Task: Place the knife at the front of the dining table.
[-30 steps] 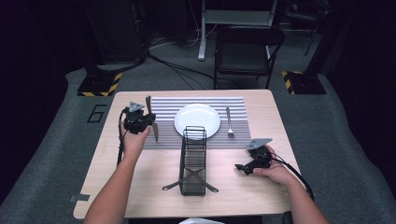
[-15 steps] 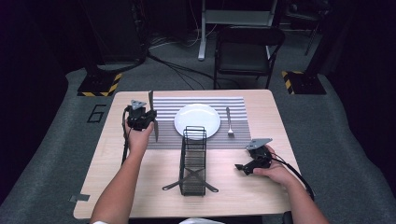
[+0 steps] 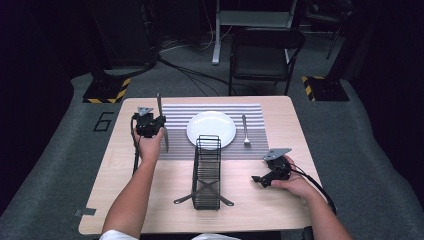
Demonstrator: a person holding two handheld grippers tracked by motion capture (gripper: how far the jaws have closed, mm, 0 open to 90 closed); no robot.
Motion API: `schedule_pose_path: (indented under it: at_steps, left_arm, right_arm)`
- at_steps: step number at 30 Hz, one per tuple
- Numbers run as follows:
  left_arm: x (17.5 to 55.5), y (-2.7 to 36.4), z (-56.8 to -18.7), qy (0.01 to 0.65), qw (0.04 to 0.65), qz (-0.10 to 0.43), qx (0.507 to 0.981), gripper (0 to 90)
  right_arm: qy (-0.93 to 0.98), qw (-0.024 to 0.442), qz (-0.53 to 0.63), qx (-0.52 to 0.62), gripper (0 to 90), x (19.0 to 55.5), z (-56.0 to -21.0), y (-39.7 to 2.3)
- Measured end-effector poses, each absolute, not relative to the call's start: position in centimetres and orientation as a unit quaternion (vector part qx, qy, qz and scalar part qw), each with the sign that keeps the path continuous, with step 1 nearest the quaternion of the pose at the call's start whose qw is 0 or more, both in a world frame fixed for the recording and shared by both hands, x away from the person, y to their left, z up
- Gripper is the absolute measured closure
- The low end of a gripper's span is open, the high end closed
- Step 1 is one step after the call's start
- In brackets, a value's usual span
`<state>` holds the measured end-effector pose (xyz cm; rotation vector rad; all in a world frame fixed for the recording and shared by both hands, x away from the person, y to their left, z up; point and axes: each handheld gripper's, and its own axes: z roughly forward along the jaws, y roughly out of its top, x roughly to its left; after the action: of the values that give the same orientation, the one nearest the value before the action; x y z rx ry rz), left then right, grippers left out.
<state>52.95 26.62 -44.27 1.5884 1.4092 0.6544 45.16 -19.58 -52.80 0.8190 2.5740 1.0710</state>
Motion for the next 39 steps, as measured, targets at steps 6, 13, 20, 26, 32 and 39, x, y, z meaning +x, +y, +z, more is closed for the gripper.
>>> schedule_pose_path:
  at_steps: [6,13,20,26,32,39]
  left_arm:
    - [53.1,26.1,-44.5,0.576,0.439,0.281,0.63,82.5]
    - [53.6,25.6,-44.9,0.583,0.43,0.297,0.622,82.6]
    - [54.5,25.1,-45.1,0.593,0.414,0.296,0.624,82.6]
    - [55.5,24.9,-45.9,0.606,0.405,0.291,0.62,82.7]
    - [56.3,25.0,-47.2,0.628,0.397,0.274,0.611,82.7]
    - [56.9,25.1,-48.1,0.642,0.379,0.27,0.609,82.8]
  right_arm:
    - [0.88,0.117,0.366,0.279,0.0,45.2,-52.8,-19.6]
    - [0.88,0.117,0.366,0.279,0.0,45.2,-52.8,-19.6]
    - [0.88,0.117,0.366,0.279,0.0,45.2,-52.8,-19.6]
    - [0.88,0.117,0.366,0.279,0.0,45.2,-52.8,-19.6]
    - [0.88,0.117,0.366,0.279,0.0,45.2,-52.8,-19.6]
    - [0.88,0.117,0.366,0.279,0.0,45.2,-52.8,-19.6]
